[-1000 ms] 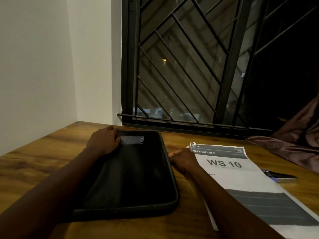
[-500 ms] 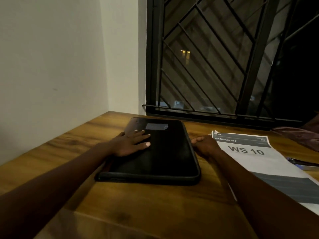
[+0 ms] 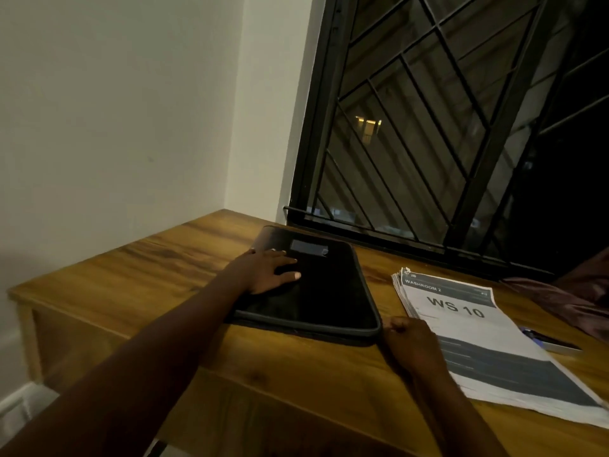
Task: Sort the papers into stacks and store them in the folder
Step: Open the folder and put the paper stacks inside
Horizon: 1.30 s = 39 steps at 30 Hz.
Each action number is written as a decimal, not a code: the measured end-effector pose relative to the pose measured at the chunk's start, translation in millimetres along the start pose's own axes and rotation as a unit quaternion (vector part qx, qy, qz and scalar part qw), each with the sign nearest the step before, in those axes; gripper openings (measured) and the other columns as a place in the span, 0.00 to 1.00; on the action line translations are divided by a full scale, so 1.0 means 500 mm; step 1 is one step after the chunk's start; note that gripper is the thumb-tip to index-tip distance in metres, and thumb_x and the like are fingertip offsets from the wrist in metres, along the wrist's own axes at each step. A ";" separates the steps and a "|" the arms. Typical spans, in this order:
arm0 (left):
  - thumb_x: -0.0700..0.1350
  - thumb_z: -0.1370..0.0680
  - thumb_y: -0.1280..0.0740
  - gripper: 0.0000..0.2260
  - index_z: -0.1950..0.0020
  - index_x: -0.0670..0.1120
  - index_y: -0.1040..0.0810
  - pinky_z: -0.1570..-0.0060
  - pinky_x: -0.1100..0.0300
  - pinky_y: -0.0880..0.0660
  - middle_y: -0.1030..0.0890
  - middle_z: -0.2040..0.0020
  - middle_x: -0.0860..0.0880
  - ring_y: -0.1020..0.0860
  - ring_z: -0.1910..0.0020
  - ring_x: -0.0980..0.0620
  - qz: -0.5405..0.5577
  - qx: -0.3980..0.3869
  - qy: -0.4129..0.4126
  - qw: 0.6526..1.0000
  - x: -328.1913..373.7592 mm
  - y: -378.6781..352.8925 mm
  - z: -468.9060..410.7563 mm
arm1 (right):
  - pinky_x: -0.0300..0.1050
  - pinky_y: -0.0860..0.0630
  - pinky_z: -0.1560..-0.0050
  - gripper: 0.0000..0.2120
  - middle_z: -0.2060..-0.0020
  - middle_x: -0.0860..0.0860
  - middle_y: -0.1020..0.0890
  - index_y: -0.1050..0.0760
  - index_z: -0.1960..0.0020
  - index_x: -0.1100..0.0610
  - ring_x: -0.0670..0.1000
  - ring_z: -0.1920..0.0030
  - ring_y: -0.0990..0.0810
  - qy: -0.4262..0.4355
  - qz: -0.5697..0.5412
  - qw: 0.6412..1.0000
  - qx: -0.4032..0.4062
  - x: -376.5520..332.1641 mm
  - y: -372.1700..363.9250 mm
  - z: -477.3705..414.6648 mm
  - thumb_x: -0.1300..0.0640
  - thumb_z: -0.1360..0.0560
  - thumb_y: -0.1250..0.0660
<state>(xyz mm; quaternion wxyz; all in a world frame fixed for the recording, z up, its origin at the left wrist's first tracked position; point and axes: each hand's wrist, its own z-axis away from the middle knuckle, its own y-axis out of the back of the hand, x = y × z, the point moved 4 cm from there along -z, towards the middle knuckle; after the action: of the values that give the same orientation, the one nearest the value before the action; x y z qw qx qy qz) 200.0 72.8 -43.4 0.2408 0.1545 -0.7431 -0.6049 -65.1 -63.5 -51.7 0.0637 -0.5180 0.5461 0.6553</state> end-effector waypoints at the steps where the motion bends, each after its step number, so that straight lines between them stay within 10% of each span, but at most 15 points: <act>1: 0.68 0.22 0.49 0.29 0.23 0.59 0.39 0.24 0.44 0.47 0.41 0.21 0.51 0.44 0.22 0.51 0.001 0.000 -0.001 1.000 -0.001 0.000 -0.001 | 0.42 0.30 0.64 0.13 0.69 0.50 0.21 0.24 0.66 0.54 0.48 0.65 0.24 -0.001 0.005 1.000 0.031 -0.001 -0.008 0.015 0.56 0.23 0.36; 14: 0.65 0.20 0.49 0.28 0.22 0.55 0.41 0.25 0.46 0.49 0.42 0.21 0.47 0.45 0.22 0.48 -0.035 0.001 -0.027 0.999 0.023 -0.007 0.020 | 0.45 0.23 0.53 0.04 0.60 0.47 0.21 0.23 0.58 0.50 0.49 0.58 0.22 0.017 0.093 0.994 0.059 -0.179 -0.173 0.137 0.51 0.28 0.36; 39: 0.60 0.19 0.42 0.21 0.30 0.52 0.28 0.42 0.55 0.30 0.26 0.32 0.49 0.26 0.37 0.48 0.038 0.089 0.011 0.995 0.006 -0.005 0.021 | 0.43 0.24 0.67 0.07 0.70 0.45 0.30 0.34 0.65 0.49 0.50 0.70 0.29 0.137 0.150 0.979 0.028 -0.162 -0.432 0.006 0.46 0.36 0.40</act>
<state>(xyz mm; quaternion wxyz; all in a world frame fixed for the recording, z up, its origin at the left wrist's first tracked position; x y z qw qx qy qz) 191.6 79.3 -47.0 0.2575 0.1534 -0.7968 -0.5247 110.0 63.4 -131.8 -0.0966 -0.5132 0.6393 0.5645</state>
